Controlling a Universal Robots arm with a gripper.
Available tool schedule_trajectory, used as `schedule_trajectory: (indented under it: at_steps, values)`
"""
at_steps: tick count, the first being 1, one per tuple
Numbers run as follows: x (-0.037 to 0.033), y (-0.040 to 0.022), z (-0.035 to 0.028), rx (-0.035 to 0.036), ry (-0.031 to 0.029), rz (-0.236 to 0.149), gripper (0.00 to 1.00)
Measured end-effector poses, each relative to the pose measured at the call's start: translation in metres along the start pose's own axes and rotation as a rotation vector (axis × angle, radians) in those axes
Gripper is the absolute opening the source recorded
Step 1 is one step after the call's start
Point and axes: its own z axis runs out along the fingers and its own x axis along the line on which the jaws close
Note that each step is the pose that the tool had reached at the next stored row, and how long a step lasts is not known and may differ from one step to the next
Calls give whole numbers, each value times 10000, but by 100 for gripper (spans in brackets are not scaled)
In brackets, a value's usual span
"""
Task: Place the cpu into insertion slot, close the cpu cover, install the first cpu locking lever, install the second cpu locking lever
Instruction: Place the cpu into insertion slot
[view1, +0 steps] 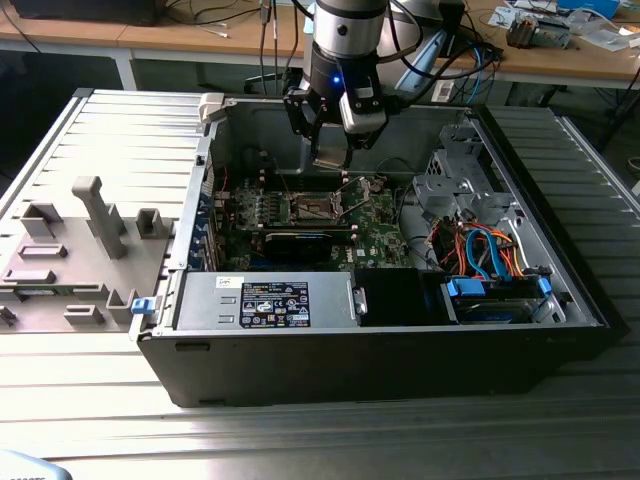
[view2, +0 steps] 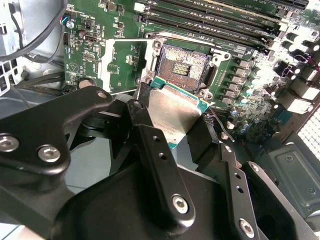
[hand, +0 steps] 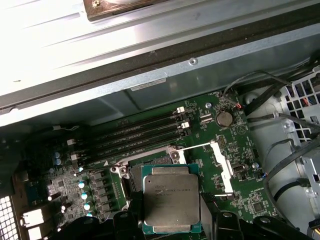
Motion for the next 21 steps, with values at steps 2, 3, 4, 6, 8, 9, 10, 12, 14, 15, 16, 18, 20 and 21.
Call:
schedule_trajectory:
  at_steps: [2,3,4,6,8,9,10,12,14,15,16,18,20,21]
  values:
    - [0,0,0,1,-1,11,55]
    - [0,0,1,0,-2,17,55]
    - [0,0,1,0,-3,30,55]
    - [0,0,2,-1,-5,52,55]
    - [0,0,3,-1,-6,63,55]
    - [0,-1,5,-2,-10,112,55]
    - [0,-1,8,-3,-14,158,55]
    - [0,-1,9,-3,-16,176,55]
    - [0,-1,10,-3,-17,190,55]
    - [0,-1,10,-3,-18,199,55]
    - [0,-1,10,-3,-18,204,55]
    - [0,-1,11,-4,-20,218,55]
    - [0,-1,12,-4,-20,233,55]
    - [0,-1,12,-4,-21,238,55]
